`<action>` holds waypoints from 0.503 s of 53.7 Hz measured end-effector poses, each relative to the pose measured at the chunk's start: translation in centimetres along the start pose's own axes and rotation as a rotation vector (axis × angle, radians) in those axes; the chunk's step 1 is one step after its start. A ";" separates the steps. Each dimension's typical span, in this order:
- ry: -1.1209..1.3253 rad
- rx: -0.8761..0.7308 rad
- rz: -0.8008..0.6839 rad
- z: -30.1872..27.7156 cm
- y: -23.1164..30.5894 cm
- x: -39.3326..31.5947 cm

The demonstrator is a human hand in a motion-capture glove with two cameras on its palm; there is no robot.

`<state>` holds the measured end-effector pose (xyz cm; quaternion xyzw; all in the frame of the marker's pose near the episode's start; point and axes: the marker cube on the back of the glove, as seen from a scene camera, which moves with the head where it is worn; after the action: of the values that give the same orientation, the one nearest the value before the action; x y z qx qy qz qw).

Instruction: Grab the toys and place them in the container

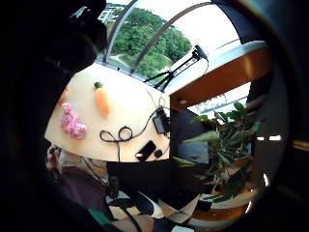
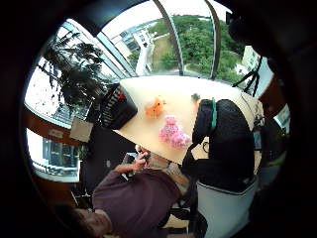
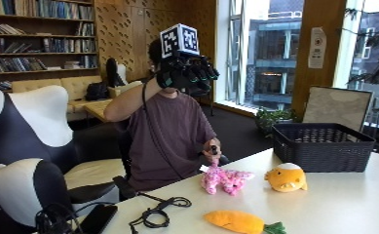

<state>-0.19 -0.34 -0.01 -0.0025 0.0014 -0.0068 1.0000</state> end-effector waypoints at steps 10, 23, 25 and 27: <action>0.026 -0.010 -0.011 -0.7 -0.3 -1.3; 0.036 -0.021 -0.022 -1.2 -1.4 -2.9; 0.041 -0.025 -0.025 -1.2 -1.7 -3.0; 0.047 -0.027 -0.026 -1.2 -1.9 -3.1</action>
<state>-3.34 -2.17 -1.20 -0.0157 0.0251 -0.0197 0.9994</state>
